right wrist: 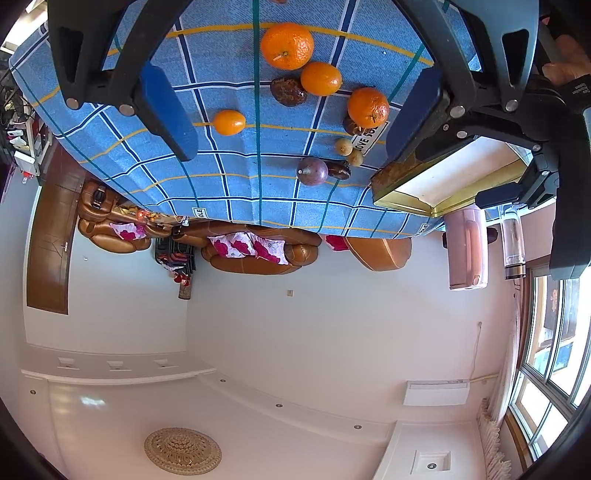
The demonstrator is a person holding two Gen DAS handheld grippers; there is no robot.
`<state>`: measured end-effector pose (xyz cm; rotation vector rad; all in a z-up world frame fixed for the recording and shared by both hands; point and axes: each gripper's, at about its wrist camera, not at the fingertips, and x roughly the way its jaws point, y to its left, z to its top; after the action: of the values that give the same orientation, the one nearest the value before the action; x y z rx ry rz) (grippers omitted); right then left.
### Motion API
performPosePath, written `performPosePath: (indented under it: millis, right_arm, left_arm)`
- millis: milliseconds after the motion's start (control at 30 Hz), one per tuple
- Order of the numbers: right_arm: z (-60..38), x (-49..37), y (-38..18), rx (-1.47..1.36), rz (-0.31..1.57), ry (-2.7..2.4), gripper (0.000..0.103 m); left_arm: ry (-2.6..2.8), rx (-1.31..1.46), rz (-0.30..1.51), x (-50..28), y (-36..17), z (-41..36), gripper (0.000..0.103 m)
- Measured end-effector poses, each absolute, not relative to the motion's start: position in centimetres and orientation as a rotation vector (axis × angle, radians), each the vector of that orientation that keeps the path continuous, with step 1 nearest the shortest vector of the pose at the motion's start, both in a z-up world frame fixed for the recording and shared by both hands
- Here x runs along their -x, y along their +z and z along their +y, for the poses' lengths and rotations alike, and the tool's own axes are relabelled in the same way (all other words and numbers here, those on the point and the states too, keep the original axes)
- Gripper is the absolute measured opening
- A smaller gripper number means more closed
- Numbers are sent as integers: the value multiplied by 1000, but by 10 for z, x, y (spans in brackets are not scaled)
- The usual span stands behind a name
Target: Organize fruits
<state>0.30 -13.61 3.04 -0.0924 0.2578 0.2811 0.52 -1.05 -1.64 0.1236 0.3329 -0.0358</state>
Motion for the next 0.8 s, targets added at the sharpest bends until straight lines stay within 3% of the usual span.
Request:
performPosePath:
  millis: [800]
  right_arm:
    - [-138, -5, 27, 92, 272, 278, 102]
  left_arm:
    - [-38, -121, 348, -8, -22, -11, 103]
